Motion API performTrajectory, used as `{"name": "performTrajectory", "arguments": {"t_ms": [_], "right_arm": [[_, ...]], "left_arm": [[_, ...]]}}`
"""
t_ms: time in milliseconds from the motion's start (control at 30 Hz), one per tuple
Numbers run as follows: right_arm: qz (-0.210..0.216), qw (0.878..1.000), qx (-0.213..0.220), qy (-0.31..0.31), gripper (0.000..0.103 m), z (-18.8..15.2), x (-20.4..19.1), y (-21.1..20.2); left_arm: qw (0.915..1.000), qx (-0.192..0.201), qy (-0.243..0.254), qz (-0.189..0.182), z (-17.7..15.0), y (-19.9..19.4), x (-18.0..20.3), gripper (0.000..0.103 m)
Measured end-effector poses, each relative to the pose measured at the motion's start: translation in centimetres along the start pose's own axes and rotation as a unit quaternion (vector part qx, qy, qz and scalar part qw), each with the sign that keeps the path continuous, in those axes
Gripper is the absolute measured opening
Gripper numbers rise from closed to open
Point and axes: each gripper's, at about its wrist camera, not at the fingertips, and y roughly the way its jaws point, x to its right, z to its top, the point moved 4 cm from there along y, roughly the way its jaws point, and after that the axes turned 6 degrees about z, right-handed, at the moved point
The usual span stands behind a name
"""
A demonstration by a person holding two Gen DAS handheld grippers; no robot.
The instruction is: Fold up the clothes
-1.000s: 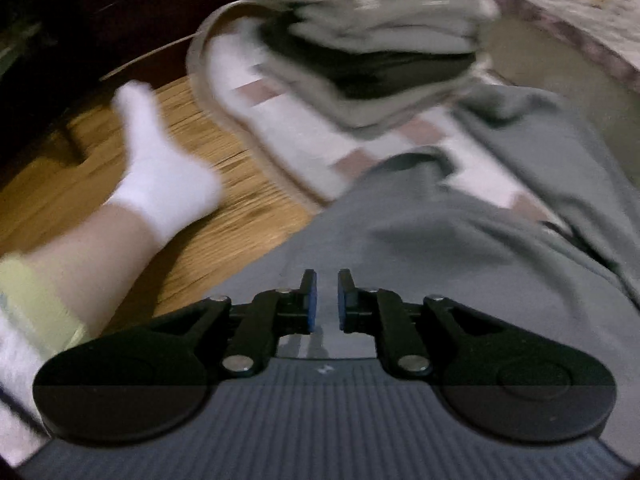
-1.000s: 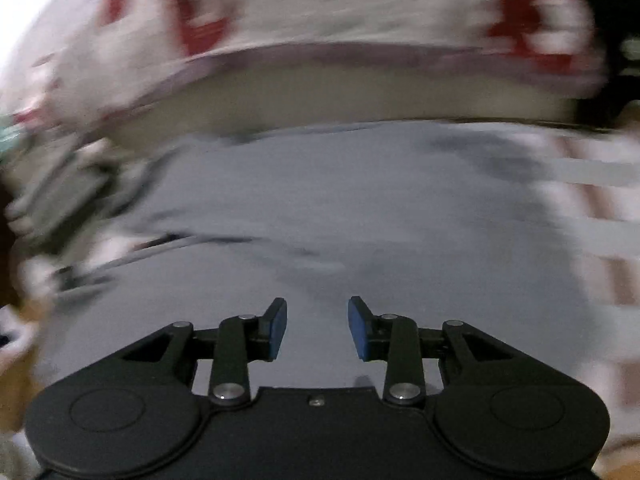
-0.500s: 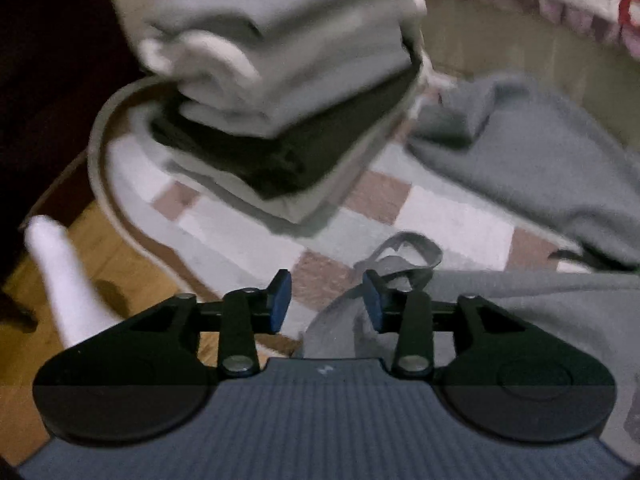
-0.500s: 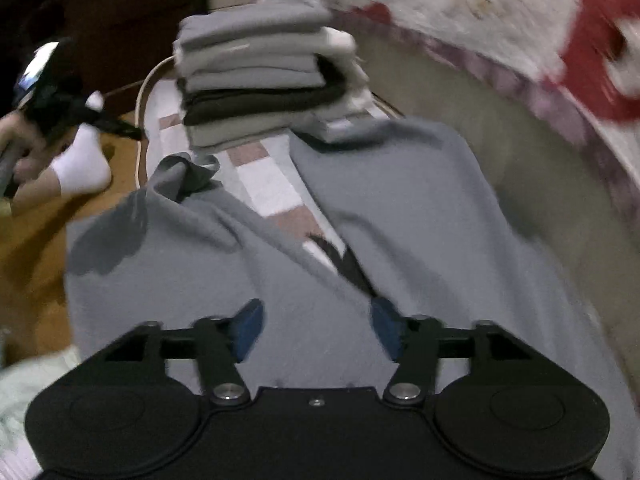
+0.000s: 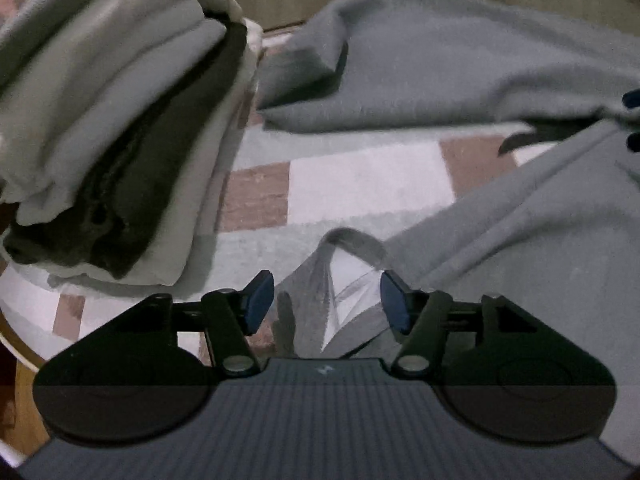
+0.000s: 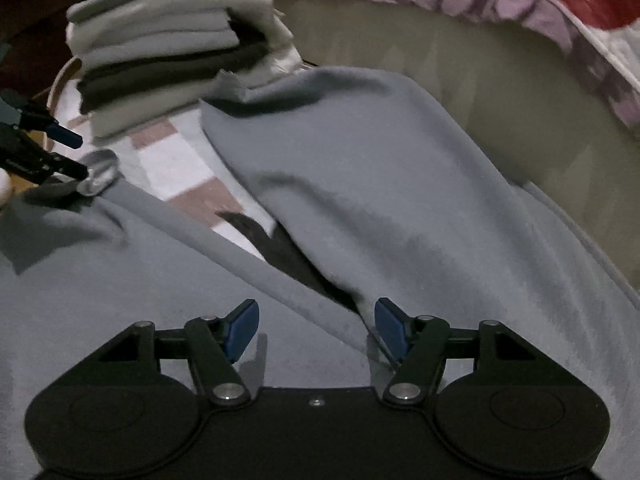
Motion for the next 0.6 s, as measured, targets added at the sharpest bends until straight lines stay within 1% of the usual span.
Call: {"name": "performTrajectory", "arguments": {"t_ms": [67, 100, 133, 167, 200, 233, 267, 300, 367, 433, 533, 600], "right_arm": [[-0.001, 1.0, 0.01, -0.003, 0.068, -0.6, 0.0, 0.2], [0.001, 1.0, 0.015, -0.004, 0.068, -0.7, -0.1, 0.3], [0.003, 1.0, 0.019, -0.005, 0.067, -0.8, -0.2, 0.4], [0.005, 1.0, 0.024, -0.006, 0.067, -0.9, -0.4, 0.6], [0.009, 1.0, 0.027, -0.003, 0.067, -1.0, -0.4, 0.8], [0.01, 1.0, 0.025, -0.004, 0.067, -1.1, -0.3, 1.2], [0.011, 1.0, 0.022, -0.005, 0.067, -1.3, -0.2, 1.5], [0.012, 1.0, 0.02, -0.006, 0.067, -1.5, -0.1, 1.8], [0.014, 1.0, 0.018, 0.0, 0.067, -1.6, 0.1, 2.2], [0.016, 1.0, 0.017, 0.007, 0.067, -1.6, 0.4, 2.5], [0.019, 1.0, 0.015, 0.016, 0.068, -1.8, 0.8, 3.0], [0.021, 0.999, 0.013, 0.023, 0.069, -1.9, 1.1, 3.4]], "left_arm": [[0.9995, -0.013, -0.027, -0.013, -0.3, 0.8, -0.8, 0.059], [0.998, -0.018, -0.057, -0.023, -0.5, 1.2, -1.4, 0.059], [0.9952, -0.018, -0.09, -0.034, -0.7, 1.4, -2.2, 0.057], [0.9911, -0.019, -0.123, -0.046, -1.0, 1.6, -2.9, 0.051], [0.9858, -0.02, -0.156, -0.058, -1.2, 1.7, -3.6, 0.041], [0.9834, -0.023, -0.169, -0.062, -1.5, 1.8, -3.9, 0.013], [0.9828, -0.022, -0.171, -0.067, -1.9, 1.7, -4.1, 0.003], [0.9822, -0.02, -0.172, -0.071, -2.2, 1.6, -4.2, 0.003], [0.9829, 0.0, -0.171, -0.069, -2.8, 0.8, -4.5, 0.003], [0.9799, 0.018, -0.187, -0.066, -3.4, -0.3, -5.5, 0.003], [0.9764, 0.041, -0.2, -0.071, -3.9, -1.7, -6.6, 0.006], [0.9824, 0.065, -0.158, -0.076, -3.5, -2.7, -5.9, 0.009]]}}
